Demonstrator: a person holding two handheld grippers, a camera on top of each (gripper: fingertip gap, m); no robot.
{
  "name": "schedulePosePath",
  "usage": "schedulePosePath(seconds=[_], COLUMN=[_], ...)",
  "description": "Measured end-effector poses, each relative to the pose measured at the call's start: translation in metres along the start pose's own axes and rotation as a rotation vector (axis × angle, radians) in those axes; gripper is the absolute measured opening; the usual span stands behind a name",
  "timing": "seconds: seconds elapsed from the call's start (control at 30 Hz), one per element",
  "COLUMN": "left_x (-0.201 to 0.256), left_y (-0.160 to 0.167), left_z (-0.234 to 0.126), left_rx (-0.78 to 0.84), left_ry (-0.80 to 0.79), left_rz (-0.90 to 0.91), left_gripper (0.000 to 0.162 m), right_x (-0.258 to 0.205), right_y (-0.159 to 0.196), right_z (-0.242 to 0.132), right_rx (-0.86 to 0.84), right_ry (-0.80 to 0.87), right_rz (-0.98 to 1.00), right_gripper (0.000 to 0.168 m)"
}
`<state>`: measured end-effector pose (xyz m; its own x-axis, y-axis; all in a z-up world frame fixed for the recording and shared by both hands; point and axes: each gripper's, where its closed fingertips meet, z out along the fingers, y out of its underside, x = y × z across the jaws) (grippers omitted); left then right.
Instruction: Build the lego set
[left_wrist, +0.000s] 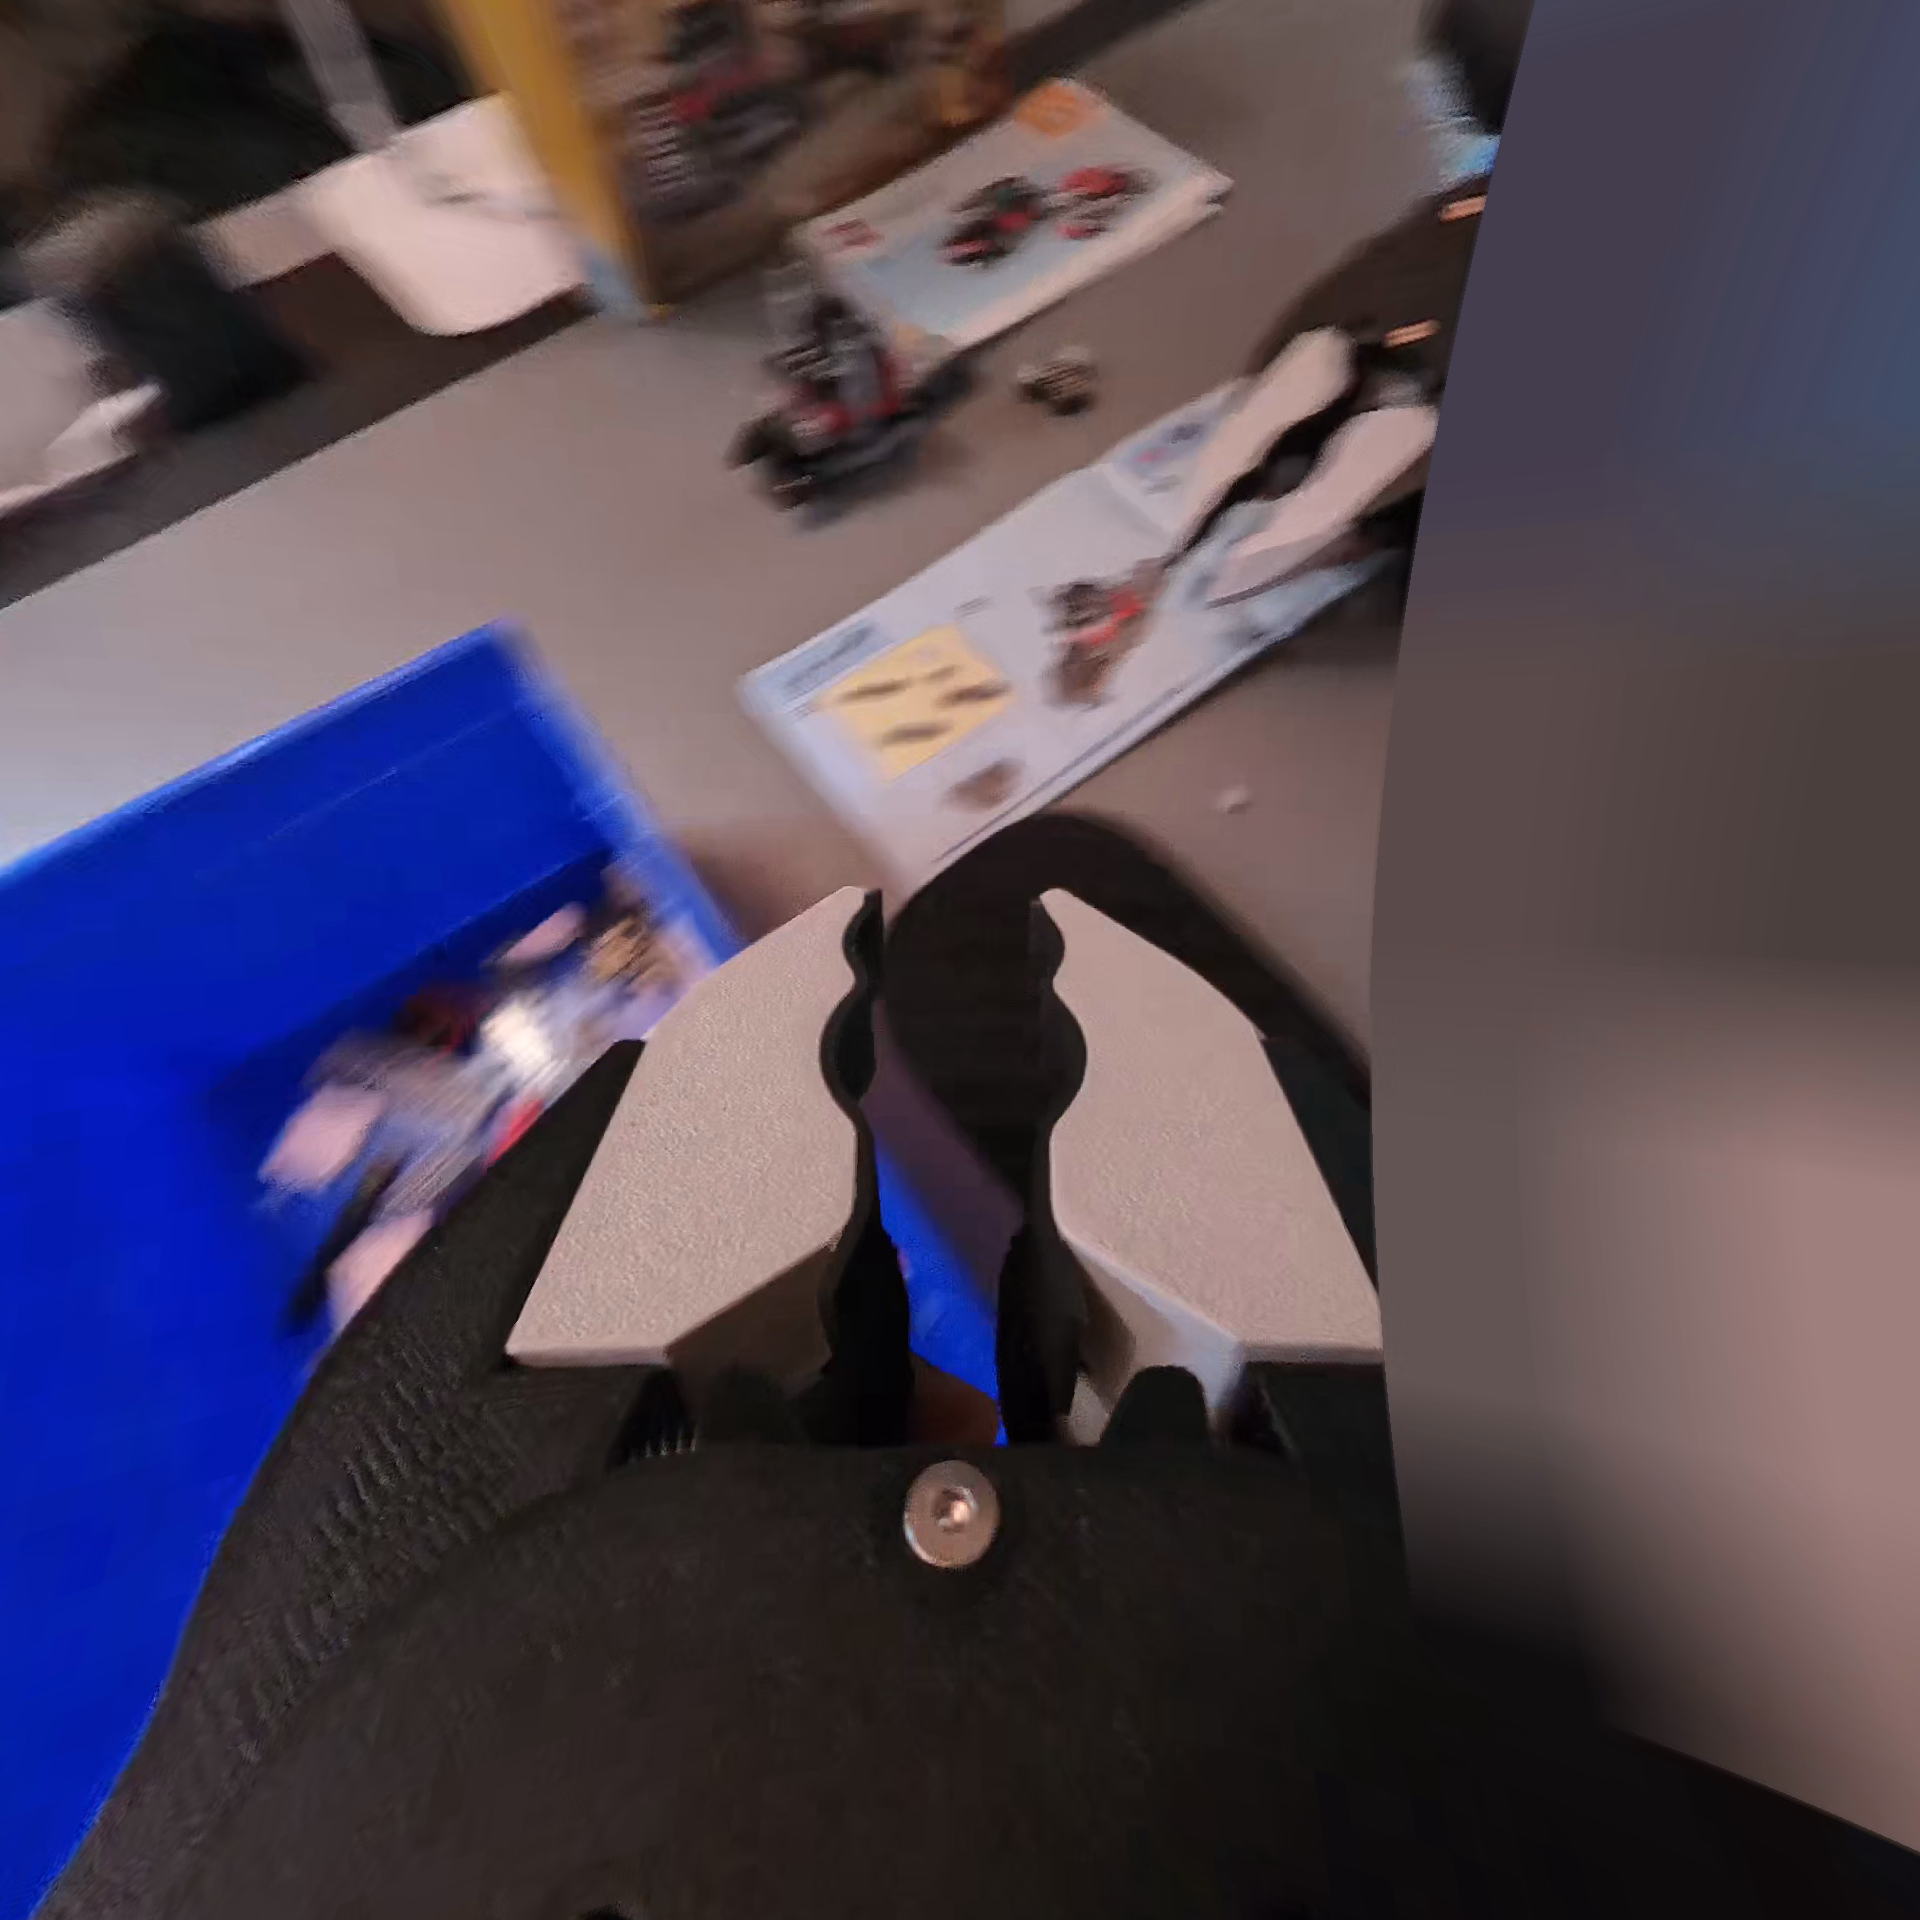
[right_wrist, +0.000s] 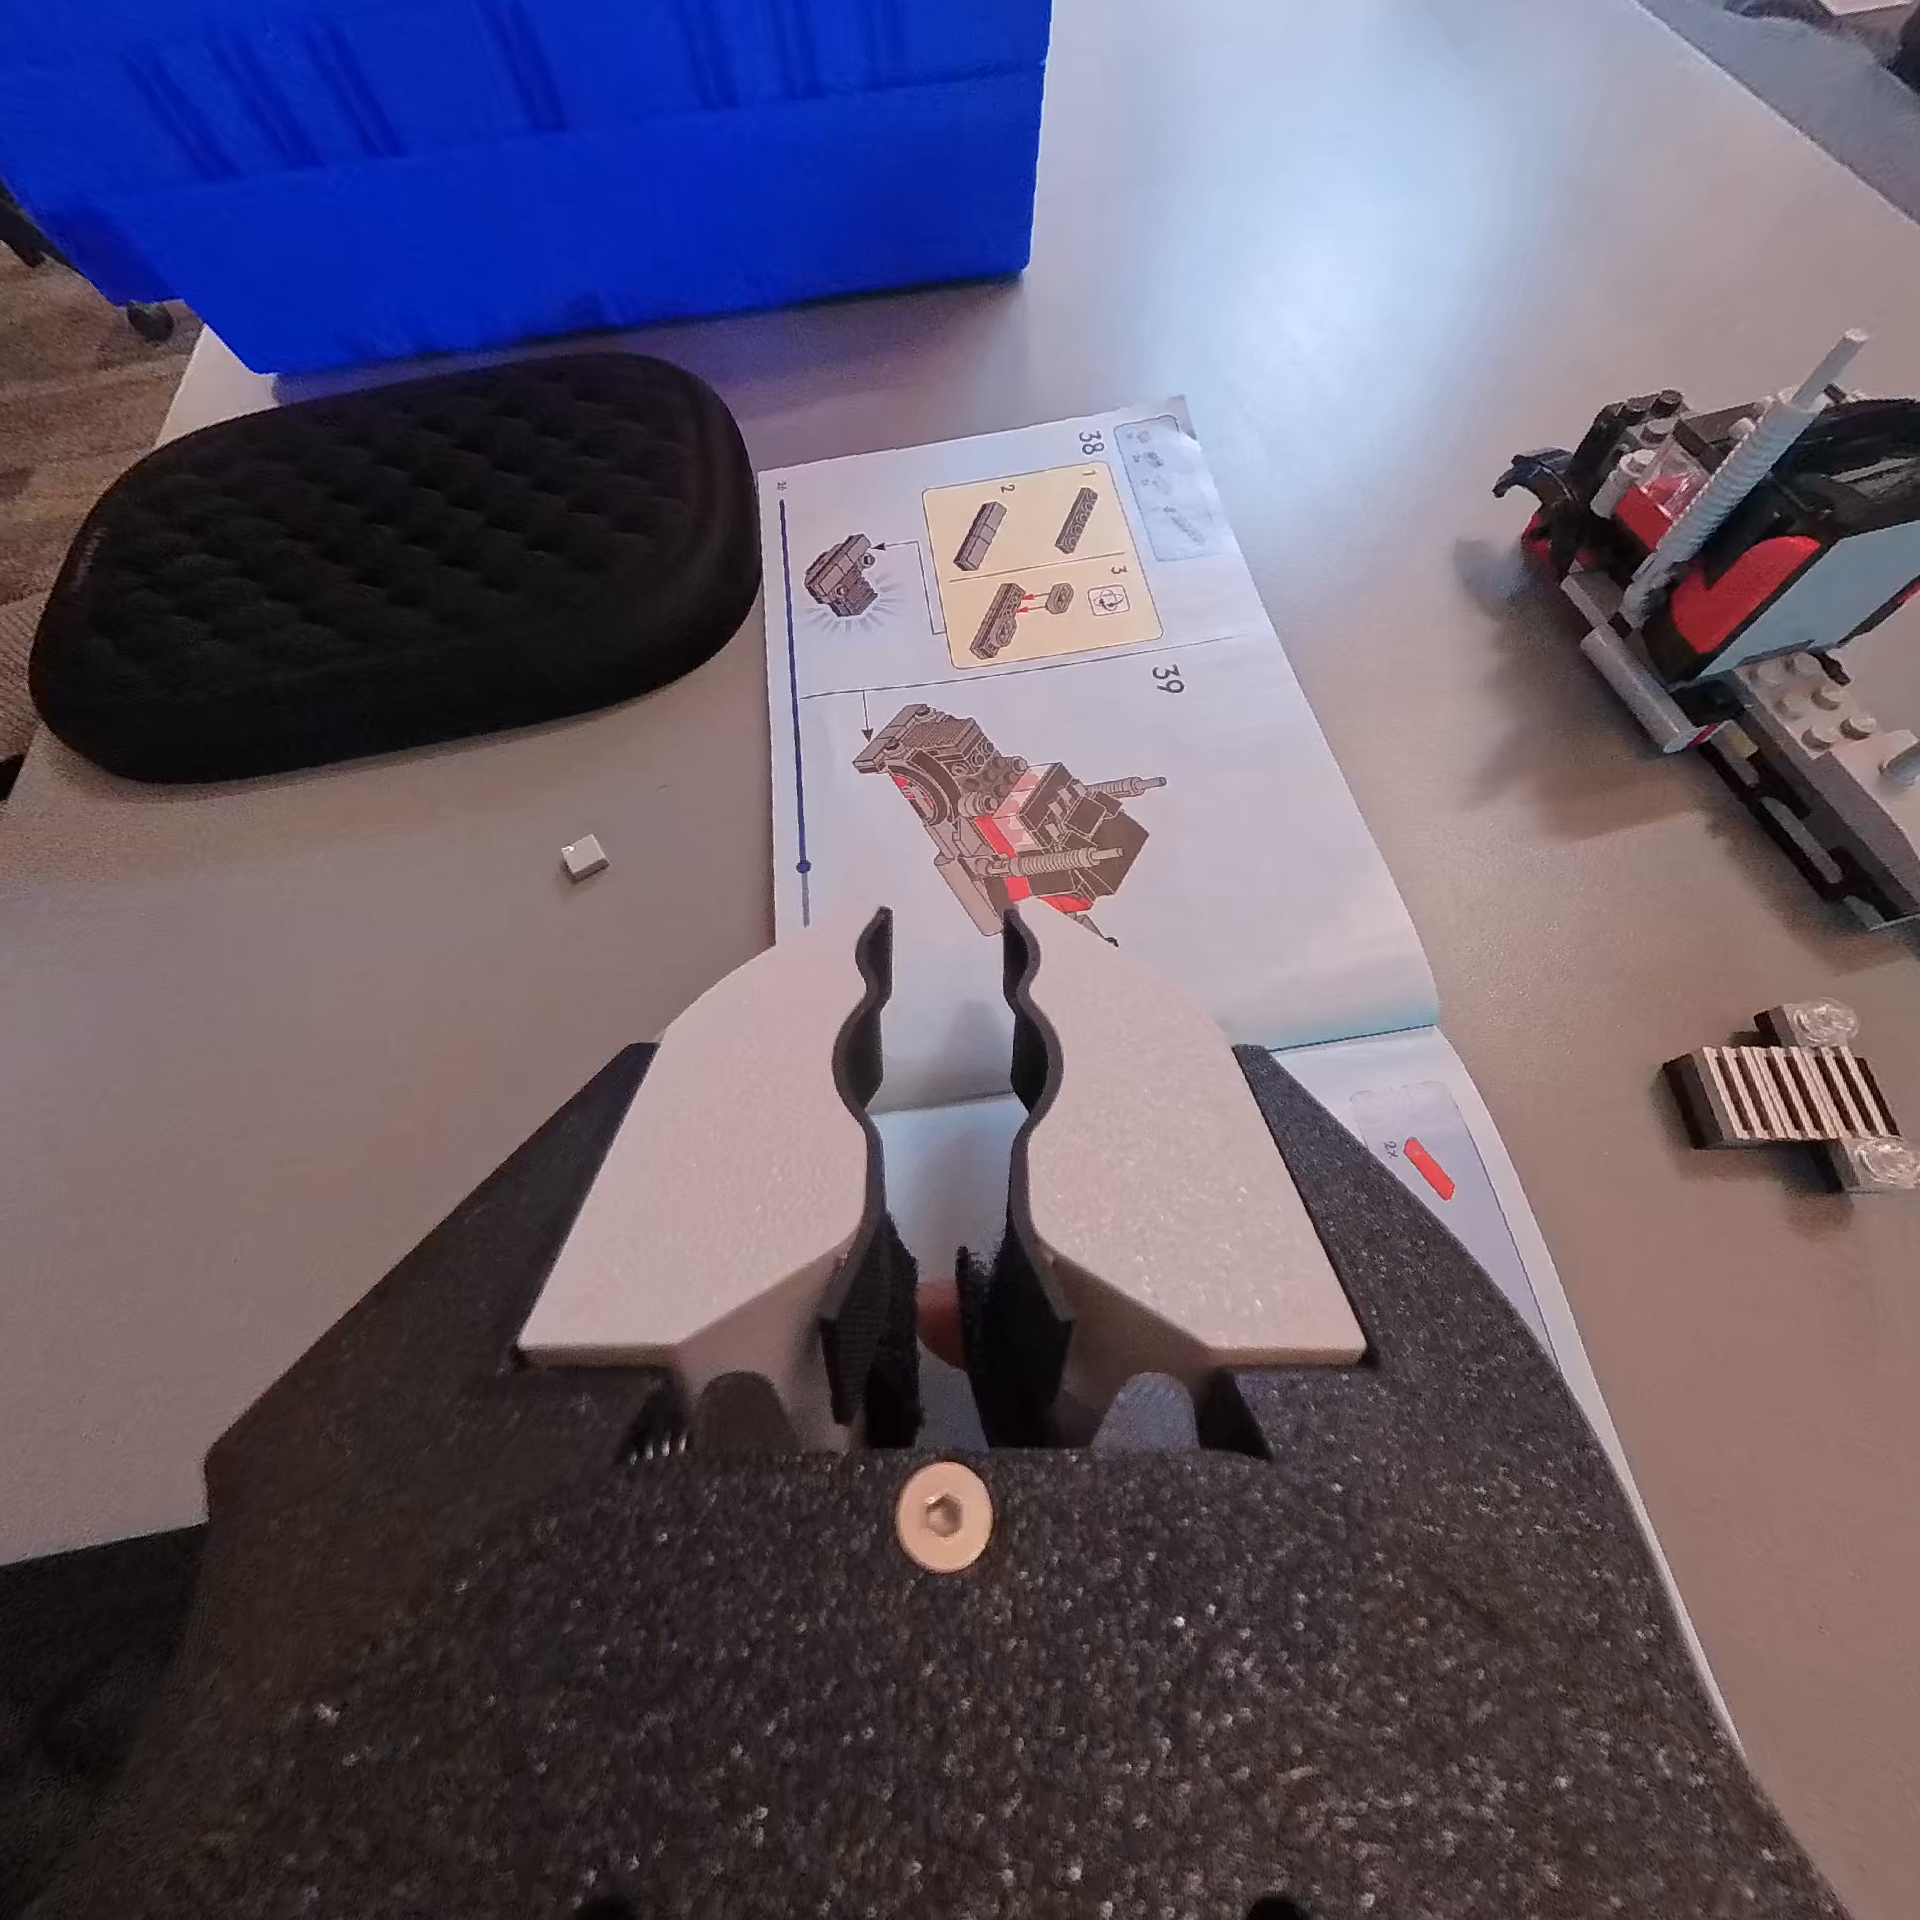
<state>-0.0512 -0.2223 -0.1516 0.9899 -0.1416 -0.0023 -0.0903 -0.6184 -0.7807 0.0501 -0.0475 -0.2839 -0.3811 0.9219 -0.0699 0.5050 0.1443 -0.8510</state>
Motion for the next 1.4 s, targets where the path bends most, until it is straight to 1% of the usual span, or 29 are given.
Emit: schedulePosePath(seconds=[0.03,0.07,0.13,0.17,0.2,0.27,0.47,0.53,0.63,0.7,0.8,0.93,1.03,1.07,1.1,1.17,1.27,1.4], left_x=[-0.024,-0.049,-0.092,-0.102,-0.105,-0.105,-0.111,-0.109,-0.098,-0.094,-0.079,-0.066,-0.061,-0.062,-0.068,-0.079,-0.074,-0.055], left_y=[0.014,0.036,0.098,0.123,0.142,0.164,0.193,0.2,0.201,0.194,0.18,0.185,0.183,0.183,0.185,0.189,0.176,0.159], left_z=[-0.022,-0.043,-0.081,-0.092,-0.094,-0.089,-0.06,-0.049,-0.032,-0.024,-0.012,-0.002,0.001,0.001,0.0,-0.003,-0.001,0.006], left_rx=[-0.031,-0.11,-0.375,-0.475,-0.527,-0.562,-0.604,-0.628,-0.611,-0.564,-0.453,-0.458,-0.467,-0.473,-0.495,-0.54,-0.452,-0.337], left_ry=[-0.106,-0.225,-0.441,-0.476,-0.466,-0.416,-0.325,-0.276,-0.177,-0.146,-0.032,0.062,0.094,0.089,0.056,0.001,0.035,0.136], left_rz=[-0.023,-0.045,-0.087,-0.115,-0.151,-0.18,-0.203,-0.211,-0.226,-0.194,-0.129,-0.061,-0.008,0.0,0.001,0.0,0.031,0.098], left_gripper=[0.024,0.023,0.023,0.023,0.023,0.023,0.031,0.032,0.032,0.033,0.036,0.036,0.033,0.027,0.022,0.02,0.021,0.021], right_x=[0.0,0.001,0.001,0.001,0.001,0.0,-0.002,-0.002,-0.001,0.0,0.002,0.004,0.004,0.005,0.005,0.005,0.006,0.007], right_y=[0.0,0.001,0.002,0.003,0.004,0.005,0.006,0.008,0.01,0.01,0.009,0.009,0.01,0.01,0.011,0.01,0.009,0.008], right_z=[0.0,0.001,0.002,0.002,0.003,0.004,0.003,0.004,0.006,0.006,0.005,0.005,0.006,0.006,0.006,0.006,0.005,0.004], right_rx=[-0.002,-0.006,-0.018,-0.025,-0.033,-0.048,-0.05,-0.062,-0.08,-0.079,-0.071,-0.073,-0.082,-0.084,-0.086,-0.083,-0.07,-0.064], right_ry=[0.002,0.003,0.003,0.002,0.001,-0.004,-0.02,-0.019,-0.014,-0.008,0.001,0.004,0.006,0.008,0.009,0.009,0.012,0.012], right_rz=[0.002,0.003,0.005,0.005,0.007,0.01,0.003,0.002,0.006,0.006,0.017,0.037,0.037,0.037,0.035,0.034,0.043,0.059], right_gripper=[0.02,0.02,0.02,0.02,0.02,0.021,0.022,0.022,0.022,0.022,0.021,0.022,0.022,0.022,0.022,0.022,0.022,0.022])
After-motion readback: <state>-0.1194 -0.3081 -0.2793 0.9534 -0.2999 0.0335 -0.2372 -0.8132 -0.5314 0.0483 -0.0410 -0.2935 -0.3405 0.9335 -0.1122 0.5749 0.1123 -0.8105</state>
